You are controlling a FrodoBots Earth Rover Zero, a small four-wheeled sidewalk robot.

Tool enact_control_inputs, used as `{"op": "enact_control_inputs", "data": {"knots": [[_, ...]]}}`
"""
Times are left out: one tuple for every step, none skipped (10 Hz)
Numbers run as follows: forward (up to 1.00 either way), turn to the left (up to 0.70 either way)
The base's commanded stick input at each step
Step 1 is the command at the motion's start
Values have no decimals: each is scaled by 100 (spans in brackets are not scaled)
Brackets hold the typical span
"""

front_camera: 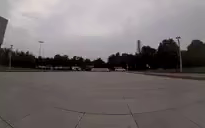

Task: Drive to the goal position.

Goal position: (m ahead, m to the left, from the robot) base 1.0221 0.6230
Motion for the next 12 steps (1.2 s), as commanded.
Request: {"op": "enact_control_inputs", "data": {"knots": [[70, 1], [70, 1], [70, 1], [70, 1], [70, 1], [70, 1], [70, 1], [70, 1], [70, 1], [70, 1], [70, 1], [70, 1]]}}
